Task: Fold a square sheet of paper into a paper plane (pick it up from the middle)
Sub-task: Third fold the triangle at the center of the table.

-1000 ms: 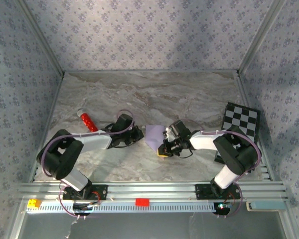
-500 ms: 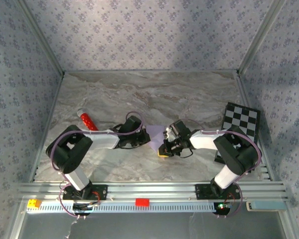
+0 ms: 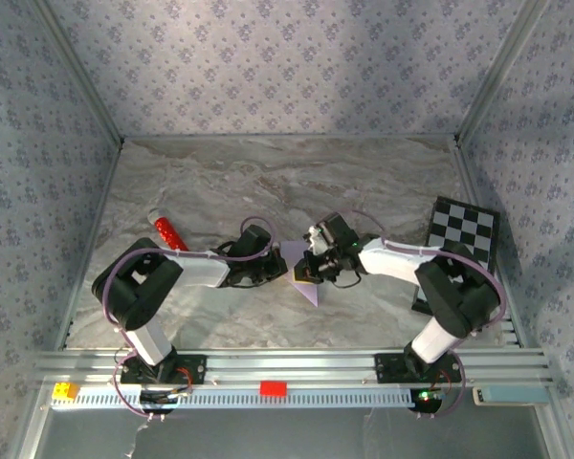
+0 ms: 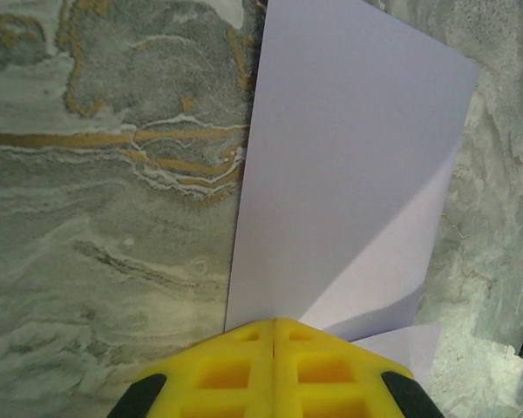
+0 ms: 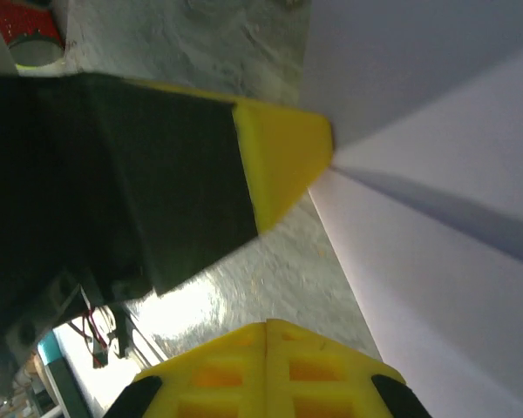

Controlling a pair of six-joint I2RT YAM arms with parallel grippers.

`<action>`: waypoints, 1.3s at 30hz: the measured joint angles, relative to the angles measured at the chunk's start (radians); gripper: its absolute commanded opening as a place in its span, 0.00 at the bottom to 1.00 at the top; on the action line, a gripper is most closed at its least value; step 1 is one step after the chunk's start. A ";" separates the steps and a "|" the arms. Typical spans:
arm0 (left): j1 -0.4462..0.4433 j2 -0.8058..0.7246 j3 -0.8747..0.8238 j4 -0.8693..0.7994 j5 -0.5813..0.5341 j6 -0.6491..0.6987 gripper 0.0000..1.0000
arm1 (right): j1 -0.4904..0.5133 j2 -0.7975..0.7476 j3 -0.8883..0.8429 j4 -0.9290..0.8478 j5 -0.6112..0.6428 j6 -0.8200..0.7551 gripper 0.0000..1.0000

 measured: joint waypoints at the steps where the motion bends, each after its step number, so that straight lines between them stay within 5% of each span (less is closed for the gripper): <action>1: 0.000 0.000 0.000 0.000 0.000 0.000 0.05 | 0.001 0.020 0.008 0.005 0.002 0.000 0.02; 11: 0.000 0.000 0.000 -0.001 0.000 0.001 0.03 | 0.003 0.095 -0.030 0.034 0.004 0.000 0.05; 29: 0.000 0.000 0.000 -0.004 -0.004 0.000 0.02 | -0.038 -0.169 -0.316 0.045 -0.006 -0.021 0.07; 39: 0.000 -0.008 -0.029 0.041 -0.008 -0.049 0.02 | -0.061 -0.310 -0.294 -0.056 0.002 -0.025 0.08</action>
